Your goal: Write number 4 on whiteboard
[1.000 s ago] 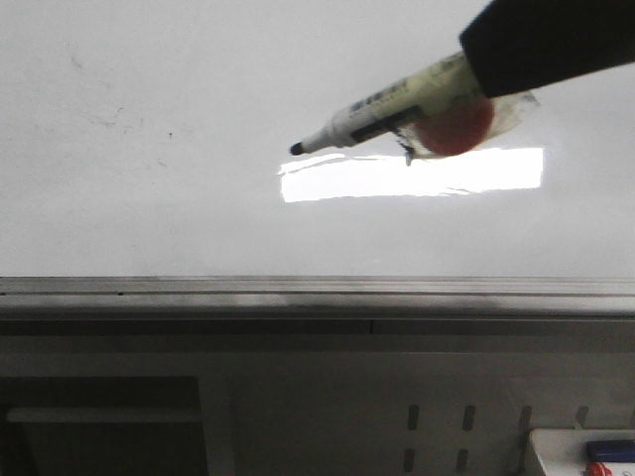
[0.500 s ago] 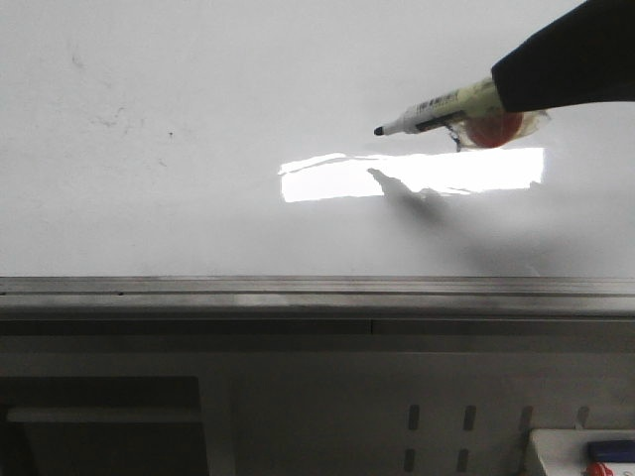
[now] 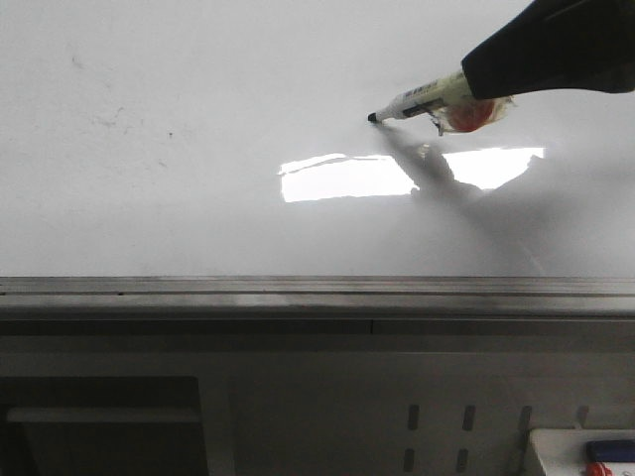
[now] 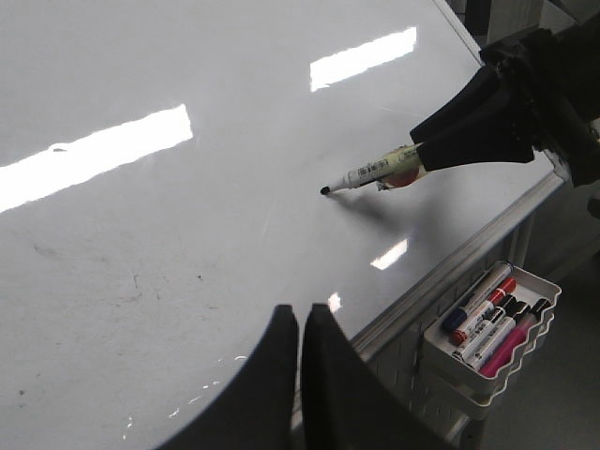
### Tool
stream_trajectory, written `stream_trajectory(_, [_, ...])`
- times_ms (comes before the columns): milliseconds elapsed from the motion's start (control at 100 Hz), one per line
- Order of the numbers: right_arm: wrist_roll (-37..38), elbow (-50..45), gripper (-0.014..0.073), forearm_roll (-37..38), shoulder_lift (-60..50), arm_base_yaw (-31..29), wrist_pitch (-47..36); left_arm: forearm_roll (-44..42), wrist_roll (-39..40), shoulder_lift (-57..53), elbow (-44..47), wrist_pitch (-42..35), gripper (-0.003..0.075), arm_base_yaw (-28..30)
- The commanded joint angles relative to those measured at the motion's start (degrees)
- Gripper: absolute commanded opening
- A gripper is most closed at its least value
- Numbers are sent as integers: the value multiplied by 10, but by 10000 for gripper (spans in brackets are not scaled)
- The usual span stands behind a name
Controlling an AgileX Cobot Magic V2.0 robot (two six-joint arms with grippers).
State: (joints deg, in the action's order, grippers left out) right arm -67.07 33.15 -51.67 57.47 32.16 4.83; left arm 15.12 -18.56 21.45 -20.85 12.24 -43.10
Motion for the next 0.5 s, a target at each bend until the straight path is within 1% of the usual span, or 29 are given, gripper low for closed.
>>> stream_trajectory(0, [-5,18,-64,-6,8,-2,-30,9,5,3,-15,-51,-20,2])
stream_trajectory(270, [-5,18,-64,-22,33,-2,-22,9,5,3,-15,-51,-20,2])
stream_trajectory(350, [-5,18,-64,-36,43,-1,1,9,5,3,-15,-51,-20,2])
stream_trajectory(430, [-5,18,-64,-36,56,3,34,9,5,3,-15,-51,-20,2])
stream_trajectory(490, [-5,18,-62,-37,65,10,44,9,5,3,-15,-51,-20,2])
